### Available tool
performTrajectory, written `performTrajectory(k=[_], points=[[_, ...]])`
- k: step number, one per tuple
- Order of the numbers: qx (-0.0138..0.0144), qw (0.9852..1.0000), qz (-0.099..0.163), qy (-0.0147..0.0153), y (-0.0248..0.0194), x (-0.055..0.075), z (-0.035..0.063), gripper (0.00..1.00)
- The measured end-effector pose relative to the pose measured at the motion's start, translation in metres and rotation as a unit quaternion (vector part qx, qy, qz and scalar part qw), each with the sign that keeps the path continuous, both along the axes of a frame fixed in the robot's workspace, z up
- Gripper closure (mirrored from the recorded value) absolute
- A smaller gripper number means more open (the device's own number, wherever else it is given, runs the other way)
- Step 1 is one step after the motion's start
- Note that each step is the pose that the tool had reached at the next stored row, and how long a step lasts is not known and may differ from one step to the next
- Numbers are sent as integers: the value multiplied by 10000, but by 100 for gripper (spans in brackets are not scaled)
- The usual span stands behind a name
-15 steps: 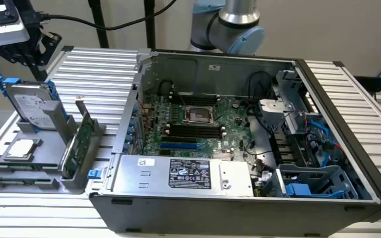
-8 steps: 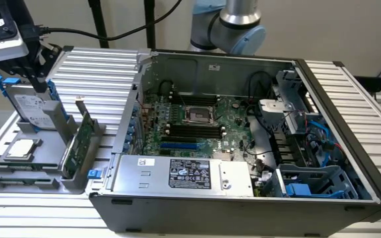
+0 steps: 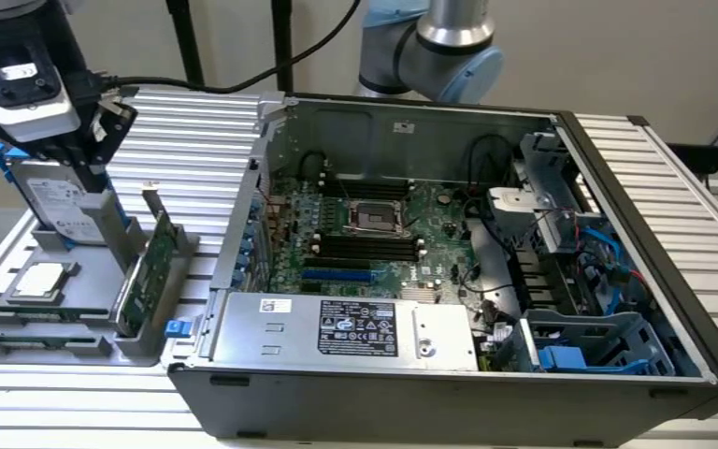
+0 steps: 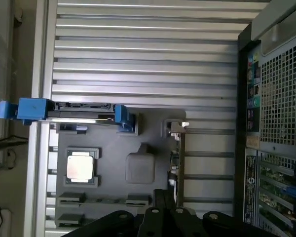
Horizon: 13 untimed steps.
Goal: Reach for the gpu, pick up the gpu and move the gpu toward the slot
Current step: 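Reach for the gpu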
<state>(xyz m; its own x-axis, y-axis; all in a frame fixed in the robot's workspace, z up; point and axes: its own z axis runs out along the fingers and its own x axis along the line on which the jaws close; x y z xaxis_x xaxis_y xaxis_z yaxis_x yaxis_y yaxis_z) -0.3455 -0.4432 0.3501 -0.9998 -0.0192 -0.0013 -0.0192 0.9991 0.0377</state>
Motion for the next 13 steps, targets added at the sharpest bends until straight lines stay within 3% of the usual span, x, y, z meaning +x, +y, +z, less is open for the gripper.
performTrajectory(k=[8,13], points=[[-15,10000,-1,-6,-123,93,-69,89],[-15,10000,-1,-1,-128,99,-70,89]])
